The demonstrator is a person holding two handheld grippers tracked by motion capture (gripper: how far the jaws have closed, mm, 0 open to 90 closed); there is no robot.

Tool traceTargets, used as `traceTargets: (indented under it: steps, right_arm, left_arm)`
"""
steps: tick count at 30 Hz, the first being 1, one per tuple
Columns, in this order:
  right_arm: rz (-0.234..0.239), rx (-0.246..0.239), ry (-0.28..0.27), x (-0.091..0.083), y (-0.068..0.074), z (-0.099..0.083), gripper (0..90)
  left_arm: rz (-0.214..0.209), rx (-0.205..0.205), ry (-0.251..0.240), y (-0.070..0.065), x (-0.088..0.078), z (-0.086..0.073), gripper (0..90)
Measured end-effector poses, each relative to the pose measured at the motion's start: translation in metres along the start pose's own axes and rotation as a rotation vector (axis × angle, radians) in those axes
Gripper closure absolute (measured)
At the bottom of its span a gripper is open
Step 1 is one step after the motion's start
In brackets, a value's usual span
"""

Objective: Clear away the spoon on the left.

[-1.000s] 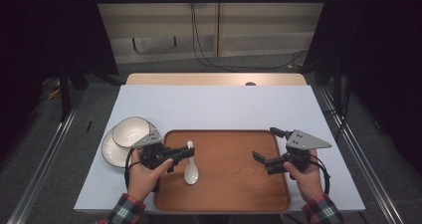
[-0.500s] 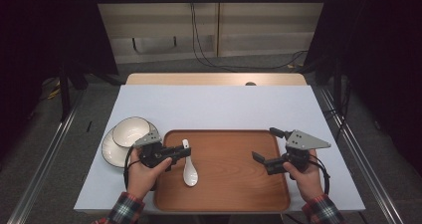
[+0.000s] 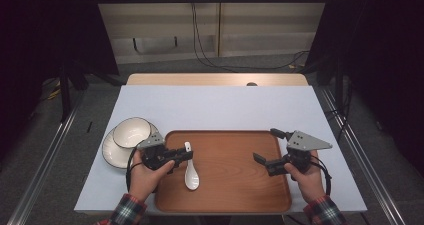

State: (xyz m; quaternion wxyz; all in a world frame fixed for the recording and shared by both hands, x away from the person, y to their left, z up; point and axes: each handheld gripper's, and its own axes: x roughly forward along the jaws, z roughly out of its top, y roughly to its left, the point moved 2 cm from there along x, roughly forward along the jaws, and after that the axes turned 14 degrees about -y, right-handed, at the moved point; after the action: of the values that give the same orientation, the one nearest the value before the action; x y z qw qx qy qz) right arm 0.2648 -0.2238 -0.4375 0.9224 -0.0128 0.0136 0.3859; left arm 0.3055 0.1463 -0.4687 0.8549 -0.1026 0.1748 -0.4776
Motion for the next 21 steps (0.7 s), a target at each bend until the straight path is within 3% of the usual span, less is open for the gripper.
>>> traceTargets:
  steps: [21]
  right_arm:
    - [-0.002, 0.003, 0.001, 0.0003, 0.0011, 0.0002, 0.2]
  left_arm:
    - [0.052, -0.014, 0.051, 0.0036, 0.0001, -0.0041, 68.0]
